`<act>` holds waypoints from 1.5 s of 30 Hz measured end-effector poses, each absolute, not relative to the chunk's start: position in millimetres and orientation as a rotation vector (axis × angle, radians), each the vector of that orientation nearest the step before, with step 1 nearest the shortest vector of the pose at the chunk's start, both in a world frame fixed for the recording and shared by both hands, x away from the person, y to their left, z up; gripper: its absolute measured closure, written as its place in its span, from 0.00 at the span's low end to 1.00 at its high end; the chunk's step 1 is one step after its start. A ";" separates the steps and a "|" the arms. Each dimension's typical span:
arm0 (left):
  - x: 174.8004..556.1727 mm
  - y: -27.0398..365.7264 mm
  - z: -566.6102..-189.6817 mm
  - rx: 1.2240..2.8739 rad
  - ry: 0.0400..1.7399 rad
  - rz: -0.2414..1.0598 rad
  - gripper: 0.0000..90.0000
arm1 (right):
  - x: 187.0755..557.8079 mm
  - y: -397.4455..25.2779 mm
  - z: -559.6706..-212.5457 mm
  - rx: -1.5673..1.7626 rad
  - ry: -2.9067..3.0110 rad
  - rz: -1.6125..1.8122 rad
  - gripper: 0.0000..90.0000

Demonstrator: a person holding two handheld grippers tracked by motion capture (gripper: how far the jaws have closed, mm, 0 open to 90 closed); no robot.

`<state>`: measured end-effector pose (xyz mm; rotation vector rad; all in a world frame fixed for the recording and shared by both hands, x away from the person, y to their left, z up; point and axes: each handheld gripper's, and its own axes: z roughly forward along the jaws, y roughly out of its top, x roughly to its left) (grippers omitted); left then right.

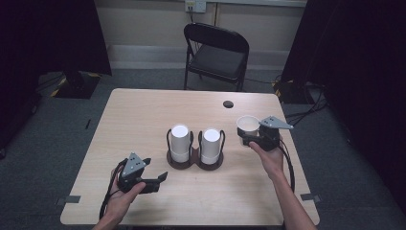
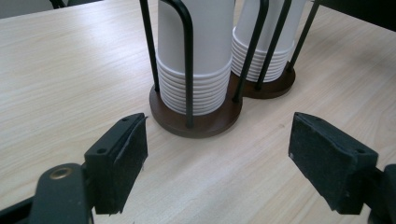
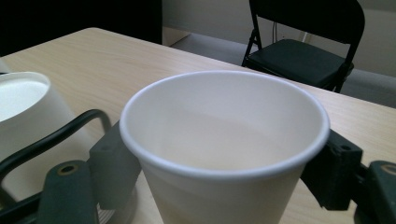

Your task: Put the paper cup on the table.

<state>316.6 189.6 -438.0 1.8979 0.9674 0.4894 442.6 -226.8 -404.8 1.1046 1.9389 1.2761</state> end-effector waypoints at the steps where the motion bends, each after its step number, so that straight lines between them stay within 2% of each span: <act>1: 316.6 189.6 -438.0 1.898 0.967 0.489 0.22 | 444.8 -226.6 -405.7 1.109 1.937 1.277 0.25; 11: 317.1 189.3 -437.0 1.887 0.952 0.492 0.22 | 463.9 -227.7 -416.6 1.188 1.897 1.252 0.25; 27: 320.2 188.4 -437.7 1.882 0.964 0.463 0.22 | 484.3 -234.2 -453.3 1.309 1.921 1.245 0.25; 45: 314.9 189.5 -435.4 1.883 0.940 0.480 0.22 | 473.5 -235.2 -467.1 1.275 1.928 1.219 0.24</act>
